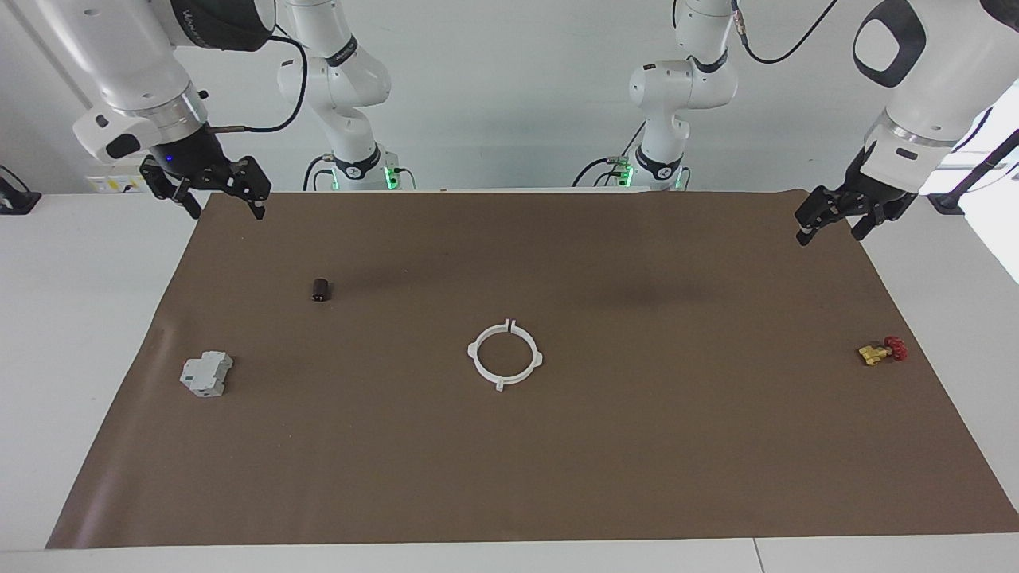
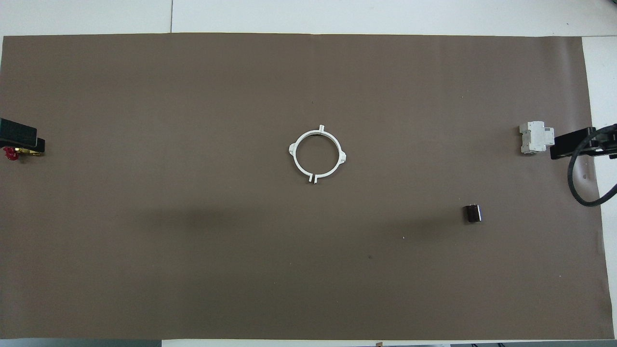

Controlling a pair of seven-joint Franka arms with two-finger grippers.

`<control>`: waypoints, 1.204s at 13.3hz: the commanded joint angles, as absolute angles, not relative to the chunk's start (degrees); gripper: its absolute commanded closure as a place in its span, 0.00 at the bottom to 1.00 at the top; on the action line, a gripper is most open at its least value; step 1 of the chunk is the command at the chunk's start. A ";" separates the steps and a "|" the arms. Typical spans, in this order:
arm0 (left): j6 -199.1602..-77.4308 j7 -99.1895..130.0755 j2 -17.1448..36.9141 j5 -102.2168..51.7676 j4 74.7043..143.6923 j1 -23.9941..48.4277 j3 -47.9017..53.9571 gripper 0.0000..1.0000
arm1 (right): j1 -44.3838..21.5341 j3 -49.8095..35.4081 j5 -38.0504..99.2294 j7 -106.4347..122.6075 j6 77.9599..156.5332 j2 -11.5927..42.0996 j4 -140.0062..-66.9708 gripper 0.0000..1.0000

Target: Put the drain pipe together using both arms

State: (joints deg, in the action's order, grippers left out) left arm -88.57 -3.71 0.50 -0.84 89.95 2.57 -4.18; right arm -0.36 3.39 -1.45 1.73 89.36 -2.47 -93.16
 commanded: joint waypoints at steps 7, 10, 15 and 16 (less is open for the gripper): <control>-88.50 -5.27 -3.25 -1.58 94.39 1.76 -3.96 0.00 | -0.09 3.16 -0.97 2.72 90.53 -3.08 -93.69 0.00; -90.61 -5.45 -3.16 -1.14 94.57 1.67 -3.96 0.00 | -0.26 3.16 -1.05 2.55 90.53 -3.08 -93.60 0.00; -90.53 -5.62 -3.25 -0.44 94.75 1.67 -3.96 0.00 | -0.35 3.16 -1.05 2.46 90.53 -2.99 -93.52 0.00; -90.44 -5.97 -3.25 -0.09 94.75 1.67 -3.96 0.00 | -0.35 3.16 -1.05 2.46 90.53 -2.99 -93.52 0.00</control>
